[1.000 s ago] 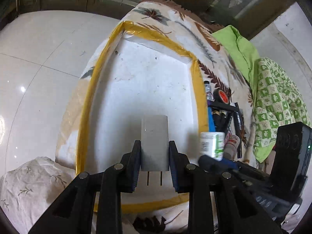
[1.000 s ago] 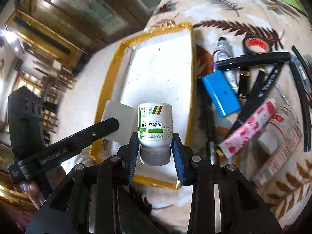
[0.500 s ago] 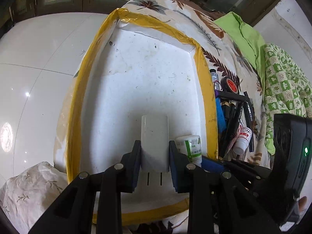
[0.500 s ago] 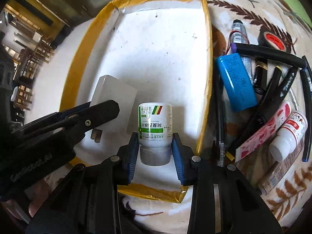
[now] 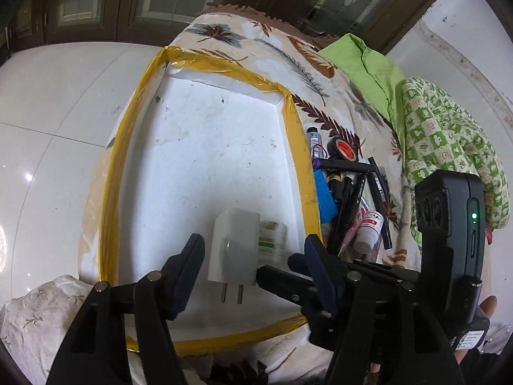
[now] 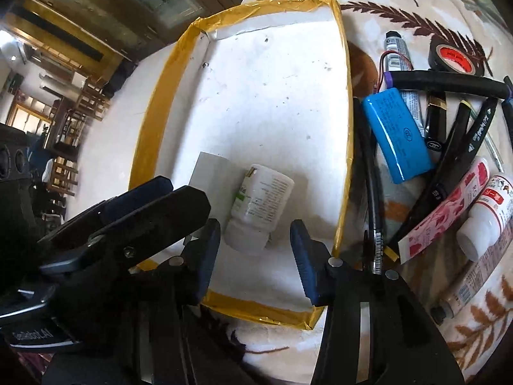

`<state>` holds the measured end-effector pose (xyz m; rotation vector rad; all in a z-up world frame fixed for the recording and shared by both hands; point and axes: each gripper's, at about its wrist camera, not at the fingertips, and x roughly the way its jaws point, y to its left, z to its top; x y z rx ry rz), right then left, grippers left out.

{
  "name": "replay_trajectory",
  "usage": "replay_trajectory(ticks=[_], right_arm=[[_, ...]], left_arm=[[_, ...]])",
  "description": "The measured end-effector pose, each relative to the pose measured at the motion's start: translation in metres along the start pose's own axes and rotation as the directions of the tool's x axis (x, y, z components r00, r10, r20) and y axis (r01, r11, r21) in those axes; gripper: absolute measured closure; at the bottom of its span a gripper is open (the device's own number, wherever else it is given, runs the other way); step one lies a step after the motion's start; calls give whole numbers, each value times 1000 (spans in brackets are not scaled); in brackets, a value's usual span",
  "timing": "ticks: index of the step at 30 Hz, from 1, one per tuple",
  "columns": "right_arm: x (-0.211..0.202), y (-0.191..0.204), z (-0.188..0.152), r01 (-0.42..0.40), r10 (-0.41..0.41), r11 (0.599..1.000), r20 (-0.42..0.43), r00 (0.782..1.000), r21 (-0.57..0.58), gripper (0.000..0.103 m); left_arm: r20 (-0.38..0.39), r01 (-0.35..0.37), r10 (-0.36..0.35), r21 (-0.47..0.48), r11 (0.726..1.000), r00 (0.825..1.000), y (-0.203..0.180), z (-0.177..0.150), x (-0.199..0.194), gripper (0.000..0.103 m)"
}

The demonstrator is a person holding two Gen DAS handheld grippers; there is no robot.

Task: Organize objects
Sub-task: 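Lower charger and bottle into the white tray and open both grippers, then withdraw both grippers from the tray back toward the pile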

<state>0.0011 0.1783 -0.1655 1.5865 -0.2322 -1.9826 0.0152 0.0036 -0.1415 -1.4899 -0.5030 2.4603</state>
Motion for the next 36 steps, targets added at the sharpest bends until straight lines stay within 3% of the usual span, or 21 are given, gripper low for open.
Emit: replay_trajectory(ticks=[6,10,14,18,25,28,31,36], right_arm=[[-11,-12,-10,-41,41,999,17,999,14,57],[-26,-5,4,-35,34,999,39,999,7,57],[-53,-17,8,19,-22,1000,148,989,21,57],[-73,-43,9,131,-141,990,229,963,58,57],[-72,-126,-5,231,-276,936,149,949,265,57],[-65,-143,-14,230,-273,923,104,956,308,57],[-66,-143,-17,223,-269,928,123,955,300,55],[-57,-139,-13,217,-247,945,102,964,243,35]], left_arm=[[14,10,-10,-21,1000,1000,4,1,-2,38],[34,11,-10,-24,1000,999,3,-1,-6,38],[63,7,-6,-19,1000,998,2,-2,-11,38],[78,-4,4,-7,1000,997,-1,-3,-13,38],[96,-32,30,22,999,995,-7,-6,-15,38],[109,-44,41,27,999,993,-8,-7,-17,38],[124,-60,56,27,998,991,-9,-9,-19,38],[153,-92,85,39,995,985,-12,-10,-23,38]])
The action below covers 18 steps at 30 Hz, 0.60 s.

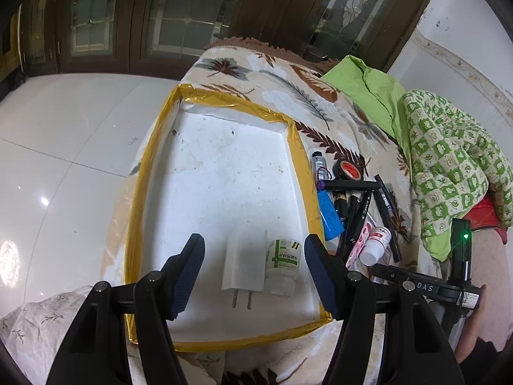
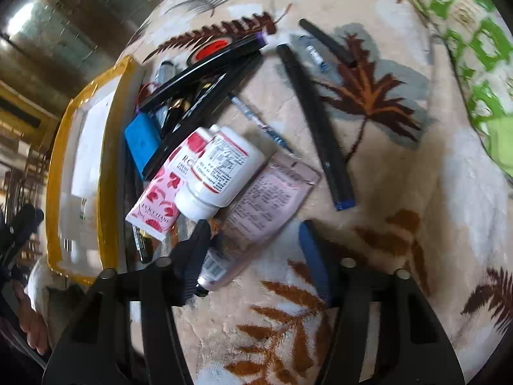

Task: Organize objects
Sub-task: 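Withdraw both grippers from the tray back toward the pile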

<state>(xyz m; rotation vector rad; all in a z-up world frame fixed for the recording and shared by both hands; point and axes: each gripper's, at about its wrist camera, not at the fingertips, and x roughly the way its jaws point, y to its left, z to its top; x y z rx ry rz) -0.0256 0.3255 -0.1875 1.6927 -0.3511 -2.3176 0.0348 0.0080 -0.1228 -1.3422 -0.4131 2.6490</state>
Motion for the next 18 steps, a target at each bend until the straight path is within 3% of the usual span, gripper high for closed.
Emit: replay_trajectory(ticks=[6,12,18], right_arm=[[-5,4,-11,4,-4,998,0,1000,-58,31],[-24,-18,-20,-95,94,995,22,995,29,31],[-36,-20,-25,-121,119,992,55,991,33,31]], left_arm=[[-1,-33,33,27,999,999,-5,-2,1,38],[4,-58,58,49,997,998,-9,-3,2,38],[7,-76,76,65,995,997,-13,-5,2,38]])
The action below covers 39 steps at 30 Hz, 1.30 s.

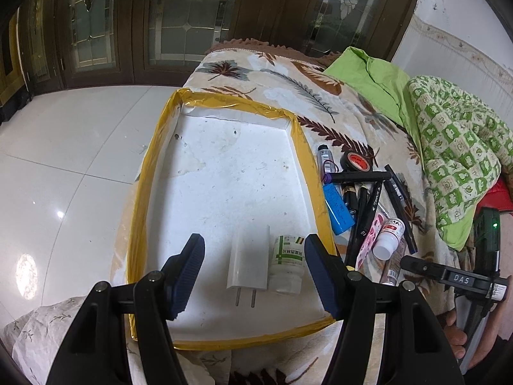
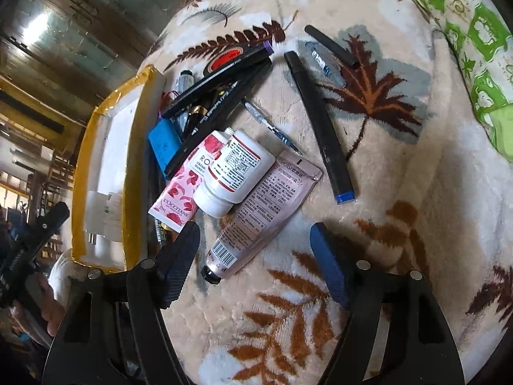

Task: Organize objects
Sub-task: 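Withdraw both grippers from the tray back toward the pile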

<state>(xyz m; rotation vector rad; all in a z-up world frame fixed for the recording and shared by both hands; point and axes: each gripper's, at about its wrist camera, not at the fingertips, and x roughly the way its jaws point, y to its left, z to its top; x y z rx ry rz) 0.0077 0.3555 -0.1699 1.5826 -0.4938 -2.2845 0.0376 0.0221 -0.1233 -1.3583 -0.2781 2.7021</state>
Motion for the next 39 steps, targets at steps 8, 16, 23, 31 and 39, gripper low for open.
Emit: replay_trajectory(ticks=[8,16,23,31,39], right_arm=[[-5,18,2,-5,6,999,22,1000,-54,31],[-2,20,-2,-5,6,998,16,1000,-59,32],[-2,21,-1,-6,7,998,17,1000,-63,38],[-1,16,4,-4,5,999,22,1000,-51,38],[-1,10,12,8,-7,999,33,999,-36,40]], left_arm=[[26,-24,23,13,1000,999,-10,-2,-8,38],[-11,121,-120,103,987,993,-69,-11,-13,38],[-36,148,-144,218,965,989,-116,-24,-13,38],[-49,154,-148,166,974,988,-108,-23,-7,38],[-65,166,-158,131,977,985,-102,-23,-1,38]])
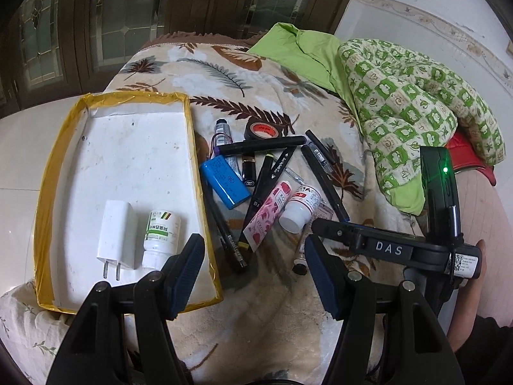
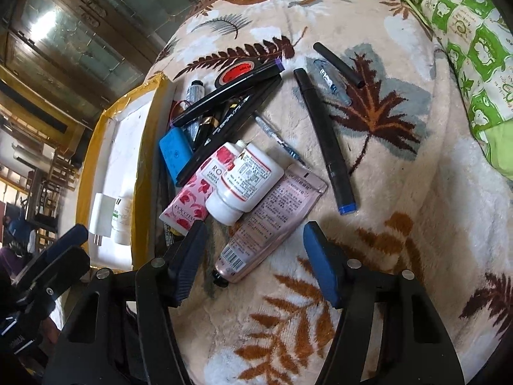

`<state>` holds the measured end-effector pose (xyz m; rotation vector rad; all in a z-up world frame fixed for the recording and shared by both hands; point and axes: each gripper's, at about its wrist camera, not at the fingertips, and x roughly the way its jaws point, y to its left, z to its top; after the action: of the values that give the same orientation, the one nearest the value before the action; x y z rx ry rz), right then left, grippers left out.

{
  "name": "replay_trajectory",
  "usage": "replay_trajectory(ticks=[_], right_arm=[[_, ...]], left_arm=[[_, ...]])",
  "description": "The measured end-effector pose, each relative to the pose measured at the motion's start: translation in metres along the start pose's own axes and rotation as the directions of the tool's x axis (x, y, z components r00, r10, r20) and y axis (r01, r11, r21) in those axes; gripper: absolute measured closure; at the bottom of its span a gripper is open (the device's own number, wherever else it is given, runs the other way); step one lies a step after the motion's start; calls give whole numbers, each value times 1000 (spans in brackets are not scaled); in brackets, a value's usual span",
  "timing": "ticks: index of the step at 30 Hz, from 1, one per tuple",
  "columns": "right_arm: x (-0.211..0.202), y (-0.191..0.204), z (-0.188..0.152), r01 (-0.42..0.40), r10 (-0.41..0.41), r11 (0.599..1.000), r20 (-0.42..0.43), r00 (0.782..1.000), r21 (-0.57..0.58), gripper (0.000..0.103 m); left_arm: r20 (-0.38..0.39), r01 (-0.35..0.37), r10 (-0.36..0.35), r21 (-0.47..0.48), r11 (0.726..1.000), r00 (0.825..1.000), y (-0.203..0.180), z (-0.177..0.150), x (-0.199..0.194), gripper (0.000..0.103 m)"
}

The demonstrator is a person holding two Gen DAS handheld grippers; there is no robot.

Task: Organize objects
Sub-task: 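Withdraw both grippers from the tray back toward the pile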

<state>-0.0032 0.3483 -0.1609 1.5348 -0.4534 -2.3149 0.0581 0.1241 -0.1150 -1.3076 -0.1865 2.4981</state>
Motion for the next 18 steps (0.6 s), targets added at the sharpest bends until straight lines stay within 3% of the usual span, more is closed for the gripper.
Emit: replay_trajectory(ticks=[14,18], right_arm=[[6,-2,9,6,-6,1000,-2,1000,-1,40],[5,-6,10,-26,26,1000,2,1000,11,40]], left_arm=[[-22,6,-7,-8,1000,1000,1,-4,7,38],[-27,8,-8,-7,1000,1000,1,-4,8,38]])
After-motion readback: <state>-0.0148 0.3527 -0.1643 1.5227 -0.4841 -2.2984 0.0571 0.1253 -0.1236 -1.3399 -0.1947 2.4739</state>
